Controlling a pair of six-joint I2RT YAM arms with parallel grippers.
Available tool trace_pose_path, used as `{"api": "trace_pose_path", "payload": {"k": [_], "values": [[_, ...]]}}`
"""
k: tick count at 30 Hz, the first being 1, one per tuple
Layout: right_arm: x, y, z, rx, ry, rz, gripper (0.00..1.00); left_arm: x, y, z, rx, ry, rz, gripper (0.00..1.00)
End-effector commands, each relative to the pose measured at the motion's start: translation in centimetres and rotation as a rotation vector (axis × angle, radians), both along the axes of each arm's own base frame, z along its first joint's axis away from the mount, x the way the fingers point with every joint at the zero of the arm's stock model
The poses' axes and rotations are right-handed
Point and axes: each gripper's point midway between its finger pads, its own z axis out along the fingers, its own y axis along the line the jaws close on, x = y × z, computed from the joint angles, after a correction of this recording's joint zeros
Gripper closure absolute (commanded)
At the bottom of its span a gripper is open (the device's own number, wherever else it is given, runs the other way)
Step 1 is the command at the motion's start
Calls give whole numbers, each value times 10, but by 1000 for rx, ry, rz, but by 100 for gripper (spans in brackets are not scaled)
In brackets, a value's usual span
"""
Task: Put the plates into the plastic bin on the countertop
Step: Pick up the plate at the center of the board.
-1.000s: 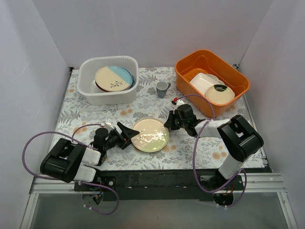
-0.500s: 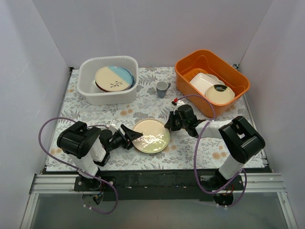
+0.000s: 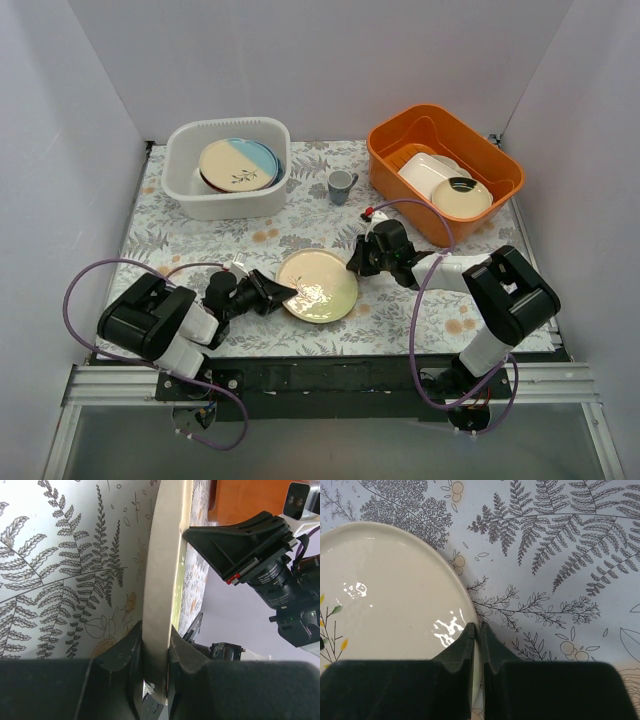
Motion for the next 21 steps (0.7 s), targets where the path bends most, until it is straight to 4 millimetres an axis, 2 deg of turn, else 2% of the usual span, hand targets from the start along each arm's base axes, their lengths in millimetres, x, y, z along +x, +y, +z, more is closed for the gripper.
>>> {"api": "trace_pose_path", "payload": {"k": [1,8,11,14,15,18,21], "values": [[-33,-4,-19,-53,105,59,99,-1,6,-15,103,0,1,100],[-34,-4,-10,-38,88,61,99,0,9,-15,130,-2,12,100],[-34,-4,-1,-19,63,63,93,1,11,-15,150,-6,17,100],[-34,-7,6,-10,36,54,82,2,13,-15,174,-13,20,100],[-33,-7,9,-8,27,51,72,4,14,-12,173,-23,28,100],[-33,-9,14,-3,9,48,52,6,14,-8,176,-30,32,100],[-33,-9,17,-6,2,48,42,6,16,-9,186,-31,37,100]]}}
